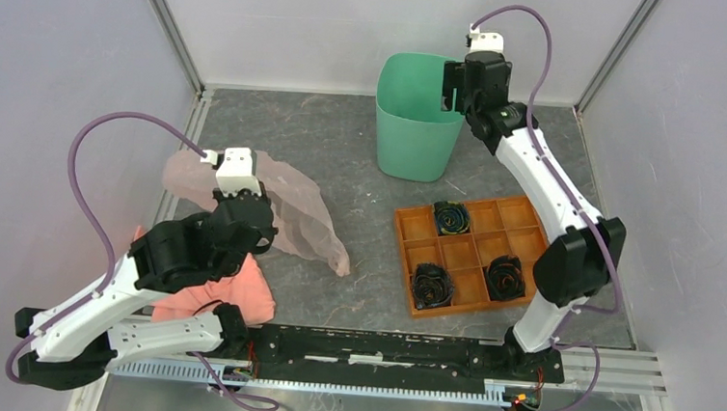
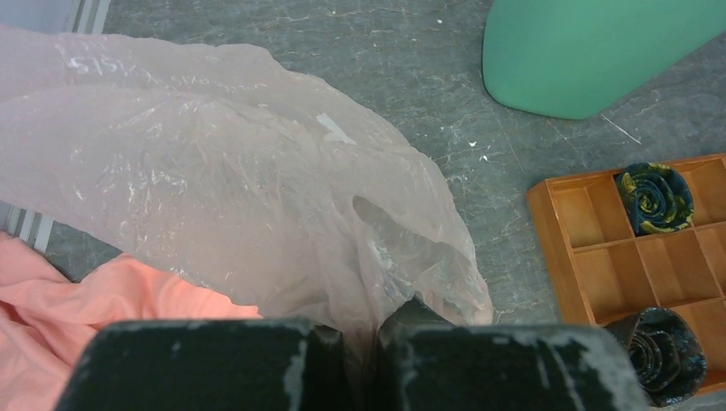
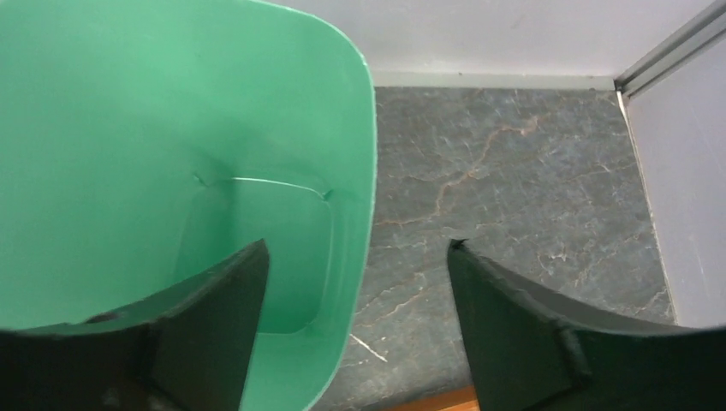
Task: Put the trash bags into the trash bin
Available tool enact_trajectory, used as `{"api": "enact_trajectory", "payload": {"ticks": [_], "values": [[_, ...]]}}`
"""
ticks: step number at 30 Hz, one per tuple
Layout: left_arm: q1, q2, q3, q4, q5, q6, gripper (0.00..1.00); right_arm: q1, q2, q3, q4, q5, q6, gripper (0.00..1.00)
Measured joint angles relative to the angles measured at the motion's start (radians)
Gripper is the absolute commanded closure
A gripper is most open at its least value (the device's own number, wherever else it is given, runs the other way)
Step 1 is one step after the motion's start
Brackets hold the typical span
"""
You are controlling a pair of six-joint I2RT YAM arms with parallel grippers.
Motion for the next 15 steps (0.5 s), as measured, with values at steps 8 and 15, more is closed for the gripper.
{"api": "enact_trajectory", "payload": {"ticks": [8, 15], "values": [[0.000, 0.000, 0.029, 0.003, 0.030, 0.033, 0.98, -0.046, 0.129, 0.063, -0.040, -0.067, 0.005, 0.61], [0.000, 0.000, 0.106, 0.001, 0.052, 0.063, 0.98, -0.042, 0.138, 0.063, -0.027, -0.163, -0.009, 0.93]]}}
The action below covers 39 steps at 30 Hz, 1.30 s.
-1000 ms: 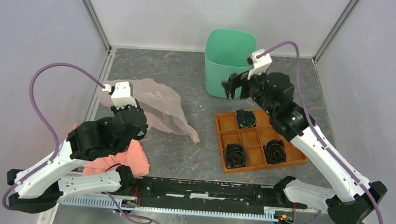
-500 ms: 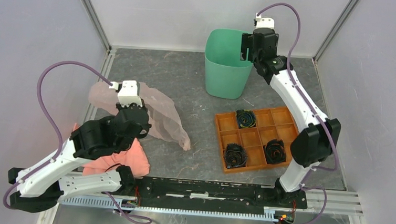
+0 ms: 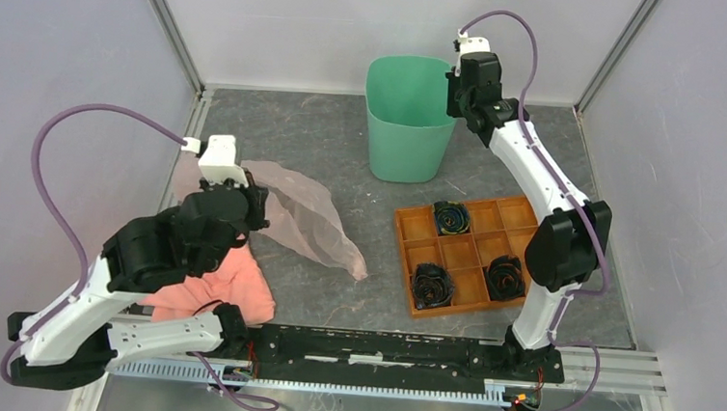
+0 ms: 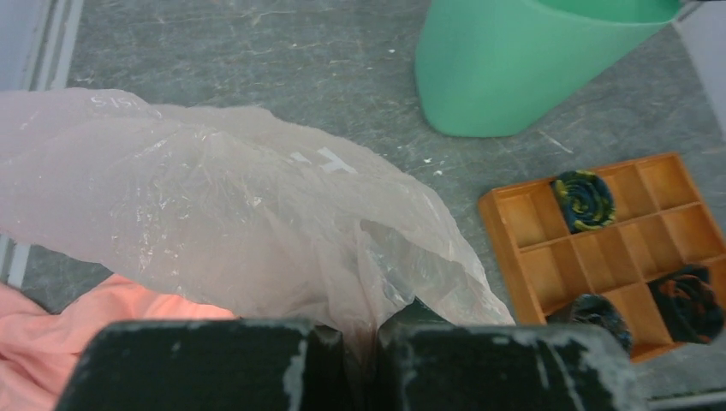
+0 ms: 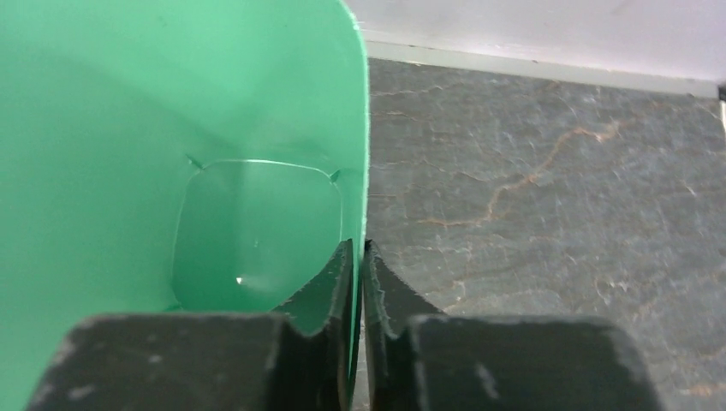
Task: Put the trash bags into the trash bin
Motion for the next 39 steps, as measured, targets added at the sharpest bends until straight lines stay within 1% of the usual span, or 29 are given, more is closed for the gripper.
{"api": "enact_trajectory", "payload": {"ticks": [2, 7, 12, 15, 22, 26, 27, 28, 31, 32, 33, 35, 37, 39], "values": [[0.000, -0.001, 0.047, -0.001, 0.020, 0.017, 0.98, 0.006, 0.000, 0.000, 0.009, -0.035, -0.013, 0.99], [0.000, -0.037, 0.165, 0.000, 0.059, 0.053, 0.98, 0.066, 0.000, 0.002, 0.015, -0.096, -0.058, 1.00], [0.000, -0.132, 0.294, 0.001, 0.101, 0.080, 0.98, 0.191, 0.000, 0.014, 0.011, -0.128, -0.114, 1.00], [0.000, -0.171, 0.406, 0.009, 0.132, 0.103, 0.98, 0.270, 0.000, 0.014, 0.006, -0.138, -0.138, 1.00], [0.000, -0.148, 0.648, 0.048, 0.237, 0.167, 0.98, 0.443, -0.014, -0.012, -0.013, -0.144, -0.145, 1.00], [0.000, -0.126, 0.710, 0.111, 0.299, 0.195, 0.98, 0.507, -0.071, -0.077, -0.014, -0.135, -0.107, 0.98], [0.000, -0.116, 0.719, 0.124, 0.311, 0.196, 0.98, 0.519, -0.083, -0.092, -0.014, -0.133, -0.094, 0.94], [0.000, -0.104, 0.727, 0.137, 0.317, 0.196, 0.98, 0.525, -0.091, -0.101, -0.013, -0.131, -0.085, 0.86], [0.000, -0.059, 0.736, 0.174, 0.330, 0.196, 0.98, 0.531, -0.101, -0.112, -0.020, -0.129, -0.055, 0.53], [0.000, -0.041, 0.736, 0.187, 0.331, 0.196, 0.98, 0.530, -0.101, -0.112, -0.030, -0.127, -0.051, 0.46], [0.000, -0.025, 0.736, 0.199, 0.333, 0.196, 0.98, 0.530, -0.101, -0.111, -0.044, -0.126, -0.045, 0.40], [0.000, 0.011, 0.736, 0.230, 0.335, 0.195, 0.98, 0.529, -0.101, -0.108, -0.080, -0.117, -0.039, 0.31], [0.000, 0.041, 0.735, 0.260, 0.338, 0.196, 0.98, 0.528, -0.113, -0.108, -0.106, -0.111, -0.033, 0.23], [0.000, 0.067, 0.735, 0.294, 0.338, 0.196, 0.98, 0.528, -0.161, -0.132, -0.109, -0.120, -0.025, 0.17]]}}
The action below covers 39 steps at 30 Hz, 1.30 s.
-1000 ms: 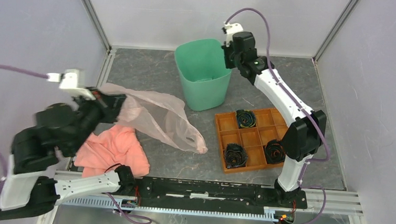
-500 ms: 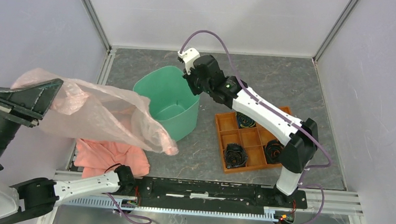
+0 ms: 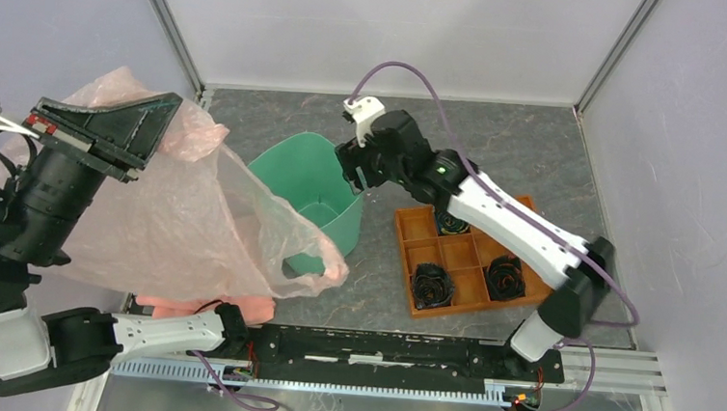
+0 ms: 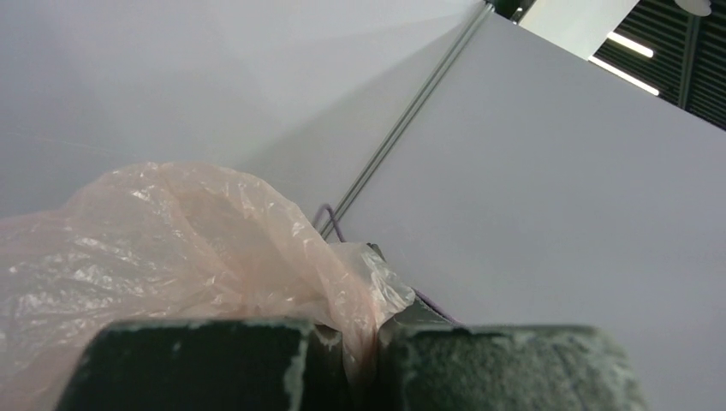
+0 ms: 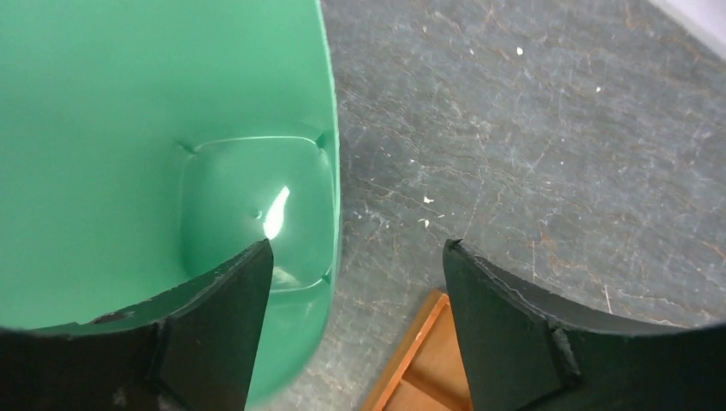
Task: Put the trash bags into the trash bin
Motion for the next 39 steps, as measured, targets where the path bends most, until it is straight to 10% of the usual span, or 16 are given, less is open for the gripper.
{"api": "enact_trajectory", "payload": {"ticks": [19, 28, 34, 39], "values": [[0.000, 0.098, -0.071, 0.472, -0.032, 0.050, 0.98, -0.001, -0.958, -0.739, 0.583, 0.034, 0.129, 0.02], [0.000, 0.169, -0.125, 0.552, -0.030, 0.049, 0.98, -0.002, -0.762, -0.574, 0.839, -0.198, 0.131, 0.03], [0.000, 0.172, -0.222, 0.585, -0.032, 0.046, 0.98, 0.000, -0.648, -0.534, 0.932, -0.210, 0.164, 0.27], [0.000, 0.172, -0.321, 0.604, -0.037, -0.002, 0.98, -0.001, -0.613, -0.528, 0.951, -0.143, 0.168, 0.11]]}}
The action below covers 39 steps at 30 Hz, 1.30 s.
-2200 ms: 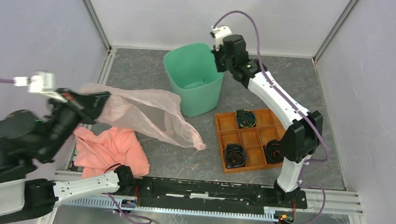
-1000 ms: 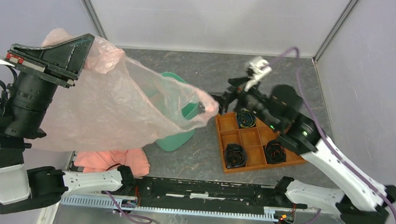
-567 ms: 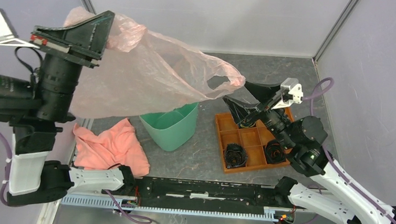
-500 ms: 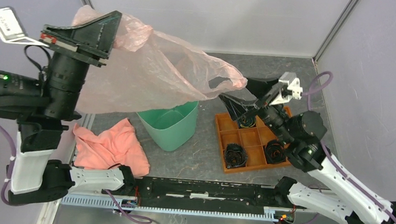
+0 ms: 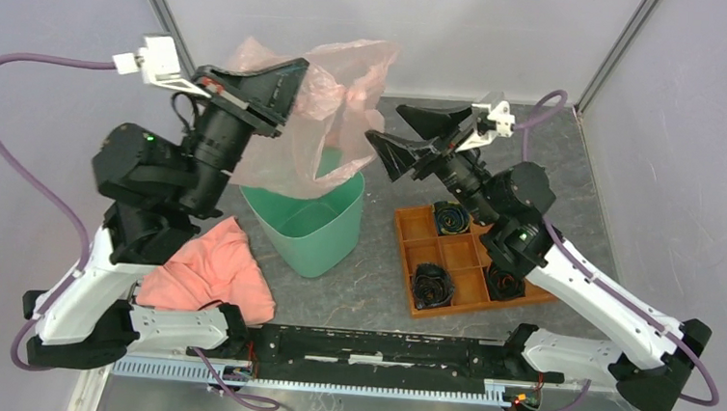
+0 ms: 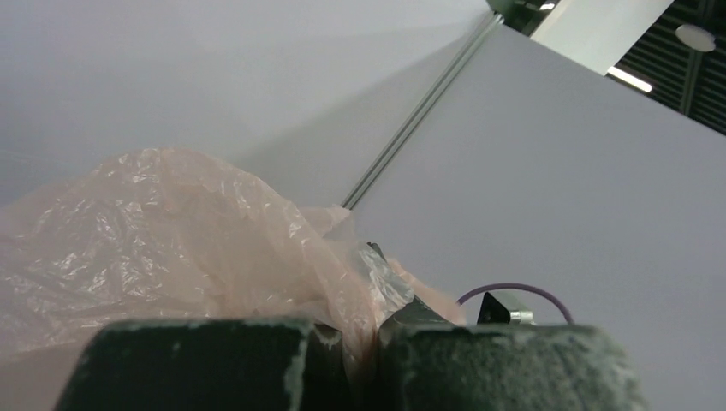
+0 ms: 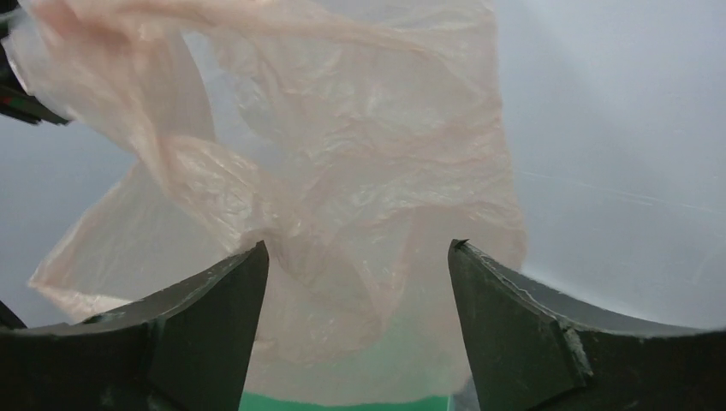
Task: Put the trash bags into the trash bin
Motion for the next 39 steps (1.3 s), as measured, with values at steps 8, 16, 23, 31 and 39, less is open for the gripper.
{"api": "enact_trajectory", "payload": {"ticks": [8, 16, 23, 31, 39], "values": [[-0.003, -0.010, -0.080, -0.032, -0.044, -0.039, 0.98, 0.000, 0.114, 0.130, -0.118, -0.058, -0.057, 0.02], [-0.003, -0.105, -0.079, -0.046, -0.052, -0.042, 0.98, 0.001, 0.120, 0.191, -0.206, 0.025, -0.060, 0.02], [-0.003, -0.128, -0.040, -0.069, -0.058, -0.043, 0.98, 0.029, 0.179, 0.282, -0.169, -0.039, 0.007, 0.02], [-0.003, -0.083, -0.008, -0.116, -0.043, -0.043, 0.98, 0.125, 0.257, 0.344, -0.193, -0.023, -0.008, 0.17], [-0.003, -0.050, 0.010, -0.148, -0.019, -0.040, 0.98, 0.121, 0.282, 0.343, -0.212, 0.101, -0.021, 0.98]]}}
